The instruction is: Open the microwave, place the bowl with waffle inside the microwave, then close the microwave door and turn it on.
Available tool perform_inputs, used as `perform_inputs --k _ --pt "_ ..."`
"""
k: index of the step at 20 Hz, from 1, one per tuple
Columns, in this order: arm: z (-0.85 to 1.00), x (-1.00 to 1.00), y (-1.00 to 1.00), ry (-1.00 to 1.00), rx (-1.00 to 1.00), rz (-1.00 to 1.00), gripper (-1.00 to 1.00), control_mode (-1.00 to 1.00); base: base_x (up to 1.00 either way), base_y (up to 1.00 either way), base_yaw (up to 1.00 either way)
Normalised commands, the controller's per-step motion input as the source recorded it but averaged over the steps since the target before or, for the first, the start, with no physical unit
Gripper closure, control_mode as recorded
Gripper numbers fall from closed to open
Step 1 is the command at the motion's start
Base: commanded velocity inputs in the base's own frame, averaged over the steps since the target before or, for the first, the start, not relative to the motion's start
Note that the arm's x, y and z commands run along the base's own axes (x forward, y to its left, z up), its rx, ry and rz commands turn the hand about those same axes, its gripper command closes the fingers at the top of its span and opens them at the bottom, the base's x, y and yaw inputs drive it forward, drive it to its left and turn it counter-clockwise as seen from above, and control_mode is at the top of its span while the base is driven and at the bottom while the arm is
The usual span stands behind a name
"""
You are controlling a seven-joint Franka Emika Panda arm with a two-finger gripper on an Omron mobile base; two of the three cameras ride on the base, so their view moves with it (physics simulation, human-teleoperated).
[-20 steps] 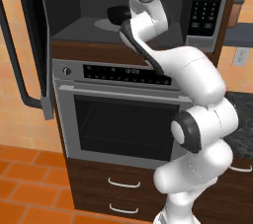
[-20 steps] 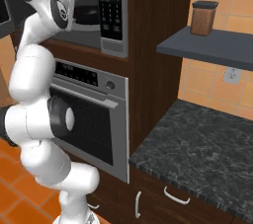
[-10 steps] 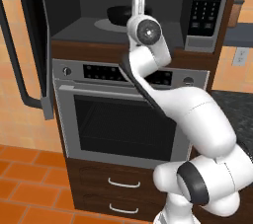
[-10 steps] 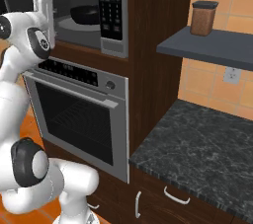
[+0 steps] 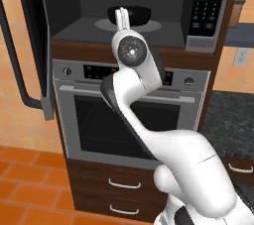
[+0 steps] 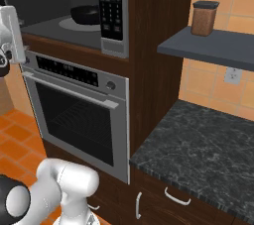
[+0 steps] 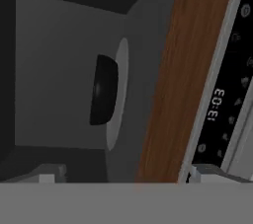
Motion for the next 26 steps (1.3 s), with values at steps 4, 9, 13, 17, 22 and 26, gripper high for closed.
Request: perform_inputs --k 4,9,13,17,22,26 --pt "-0.56 -1.00 -0.36 0.09 -0.11 0.09 -1.00 -1.00 0.00 0.00 0.00" --pt "-0.71 -1.00 -0.71 0.00 -0.02 0.14 -1.00 -1.00 0.00 0.00 0.00" --pt "-0.72 -0.69 -0.22 0.05 -0.22 0.01 -1.00 -1.00 0.00 0.00 0.00" --pt "-0.52 -0.39 0.00 0.07 -0.31 -0.08 1.00 -1.00 0.00 0.00 0.00" --pt "-0.44 -0.06 0.03 0.01 -0.34 -0.03 1.00 -1.00 0.00 0.00 0.00" --pt "-0.50 0.09 0.04 0.00 -0.37 0.00 1.00 -1.00 0.00 0.00 0.00"
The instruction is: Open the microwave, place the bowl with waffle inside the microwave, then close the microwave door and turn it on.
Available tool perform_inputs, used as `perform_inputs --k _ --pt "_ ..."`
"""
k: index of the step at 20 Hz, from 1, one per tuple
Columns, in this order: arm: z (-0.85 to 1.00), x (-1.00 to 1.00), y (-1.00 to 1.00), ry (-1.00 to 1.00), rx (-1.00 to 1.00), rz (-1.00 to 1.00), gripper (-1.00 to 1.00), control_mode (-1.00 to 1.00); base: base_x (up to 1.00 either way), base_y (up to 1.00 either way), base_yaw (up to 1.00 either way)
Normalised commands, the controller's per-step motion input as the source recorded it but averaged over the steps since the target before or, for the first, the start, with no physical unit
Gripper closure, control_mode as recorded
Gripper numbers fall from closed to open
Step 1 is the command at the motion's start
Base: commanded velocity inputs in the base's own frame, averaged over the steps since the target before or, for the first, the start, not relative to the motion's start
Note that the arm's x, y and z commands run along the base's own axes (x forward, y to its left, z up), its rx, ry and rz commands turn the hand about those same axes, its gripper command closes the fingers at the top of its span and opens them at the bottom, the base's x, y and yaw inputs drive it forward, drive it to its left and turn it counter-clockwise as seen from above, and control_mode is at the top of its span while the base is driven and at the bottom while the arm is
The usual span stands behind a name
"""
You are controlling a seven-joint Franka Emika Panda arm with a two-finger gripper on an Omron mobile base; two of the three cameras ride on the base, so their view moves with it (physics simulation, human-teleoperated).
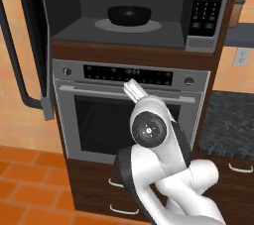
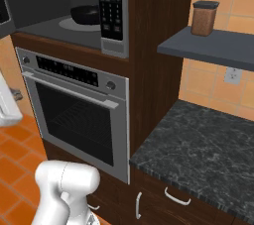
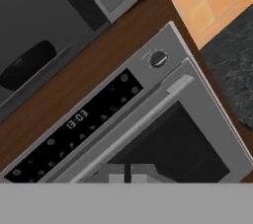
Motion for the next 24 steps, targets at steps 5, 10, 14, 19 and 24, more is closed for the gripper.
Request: perform_inputs --k 5,10,14,19,24 --pt "-0.38 0.15 0.02 -0.13 -0.29 0.00 1.00 -1.00 0.00 0.00 0.00" --pt "-0.24 0.03 0.20 -0.56 -0.17 0.00 1.00 -1.00 0.00 0.00 0.00" --pt "-0.21 0.12 0.26 -0.57 -0.13 0.00 1.00 -1.00 0.00 0.00 0.00" --pt "-0.14 0.22 0.26 -0.37 -0.09 0.00 1.00 -1.00 0.00 0.00 0.00" --pt "0.00 0.01 0.55 -0.12 -0.08 0.00 1.00 -1.00 0.00 0.00 0.00"
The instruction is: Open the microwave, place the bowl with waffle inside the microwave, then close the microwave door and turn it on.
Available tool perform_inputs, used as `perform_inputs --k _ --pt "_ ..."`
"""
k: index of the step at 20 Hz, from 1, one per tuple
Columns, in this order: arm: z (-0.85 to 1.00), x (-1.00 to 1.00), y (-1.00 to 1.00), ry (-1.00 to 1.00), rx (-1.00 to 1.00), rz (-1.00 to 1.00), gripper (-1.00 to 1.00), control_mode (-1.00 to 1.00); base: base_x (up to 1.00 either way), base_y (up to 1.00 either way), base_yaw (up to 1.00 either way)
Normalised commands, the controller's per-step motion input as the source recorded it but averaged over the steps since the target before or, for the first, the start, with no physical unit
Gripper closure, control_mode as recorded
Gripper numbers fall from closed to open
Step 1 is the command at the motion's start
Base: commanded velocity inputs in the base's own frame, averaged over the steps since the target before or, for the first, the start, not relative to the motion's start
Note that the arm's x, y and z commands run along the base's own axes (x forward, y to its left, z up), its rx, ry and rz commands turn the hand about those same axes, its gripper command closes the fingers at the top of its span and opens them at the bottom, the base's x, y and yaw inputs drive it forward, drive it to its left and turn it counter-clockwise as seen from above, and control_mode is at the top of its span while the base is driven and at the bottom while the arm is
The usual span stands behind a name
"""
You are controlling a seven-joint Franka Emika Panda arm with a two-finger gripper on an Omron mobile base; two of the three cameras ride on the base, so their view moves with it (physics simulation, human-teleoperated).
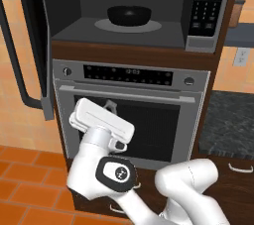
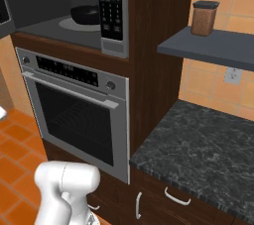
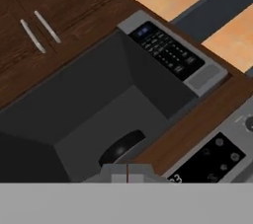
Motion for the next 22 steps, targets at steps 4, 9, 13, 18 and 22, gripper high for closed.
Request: perform_inputs --k 4,9,13,18,22 --pt "0.00 0.03 0.94 0.00 -0.16 0.00 1.00 -1.00 0.00 0.00 0.00" --pt "0.00 0.05 1.00 0.00 -0.21 0.00 1.00 -1.00 0.00 0.00 0.00" --pt "0.00 0.00 0.95 -0.04 -0.24 0.00 1.00 -1.00 0.00 0.00 0.00" --pt "0.14 0.00 0.75 -0.07 -0.20 0.00 1.00 -1.00 0.00 0.00 0.00" --pt "0.29 0.00 0.45 -0.07 -0.12 0.00 1.00 -1.00 0.00 0.00 0.00"
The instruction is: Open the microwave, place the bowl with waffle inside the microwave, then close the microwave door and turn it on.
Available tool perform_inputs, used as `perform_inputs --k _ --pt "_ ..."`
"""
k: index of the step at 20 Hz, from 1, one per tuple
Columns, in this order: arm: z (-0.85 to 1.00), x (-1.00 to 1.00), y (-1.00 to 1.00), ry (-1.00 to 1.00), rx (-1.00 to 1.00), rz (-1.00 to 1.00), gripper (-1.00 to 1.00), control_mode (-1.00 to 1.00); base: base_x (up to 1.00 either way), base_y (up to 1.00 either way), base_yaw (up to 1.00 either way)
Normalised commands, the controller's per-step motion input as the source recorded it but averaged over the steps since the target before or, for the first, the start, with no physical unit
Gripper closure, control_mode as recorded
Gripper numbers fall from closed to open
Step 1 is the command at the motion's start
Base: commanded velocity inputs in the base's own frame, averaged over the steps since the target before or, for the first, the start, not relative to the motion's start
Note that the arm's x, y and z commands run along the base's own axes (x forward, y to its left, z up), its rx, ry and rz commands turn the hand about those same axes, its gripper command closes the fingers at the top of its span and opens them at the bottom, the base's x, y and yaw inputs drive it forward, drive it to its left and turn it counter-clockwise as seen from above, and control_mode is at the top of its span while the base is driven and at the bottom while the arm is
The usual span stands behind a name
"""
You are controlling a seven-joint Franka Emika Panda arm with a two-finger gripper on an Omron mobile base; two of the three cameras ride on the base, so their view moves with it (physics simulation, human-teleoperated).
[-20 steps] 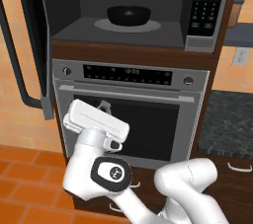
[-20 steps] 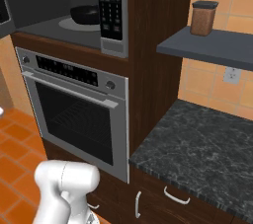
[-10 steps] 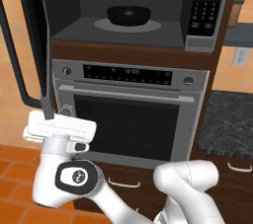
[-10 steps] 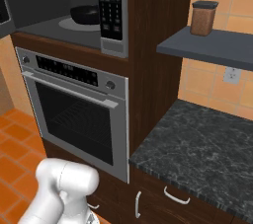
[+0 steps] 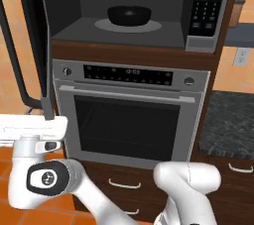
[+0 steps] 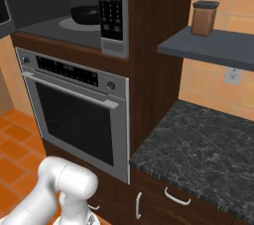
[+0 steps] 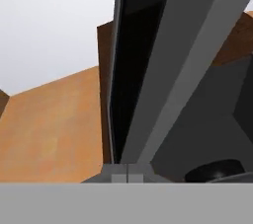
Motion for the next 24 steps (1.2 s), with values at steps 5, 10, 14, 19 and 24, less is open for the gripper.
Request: perform_inputs --k 5,10,14,19,24 --pt "0.30 0.00 0.22 -0.13 -0.04 0.00 1.00 -1.00 0.00 0.00 0.00" --pt "0.47 -0.02 -0.05 -0.22 0.03 -0.03 1.00 -1.00 0.00 0.00 0.00" --pt "0.58 -0.12 -0.16 -0.22 0.09 -0.09 1.00 -1.00 0.00 0.00 0.00" --pt "0.64 -0.23 -0.44 -0.20 0.23 -0.08 1.00 -1.00 0.00 0.00 0.00" --pt "0.61 -0.31 -0.72 -0.19 0.39 -0.05 1.00 -1.00 0.00 0.00 0.00"
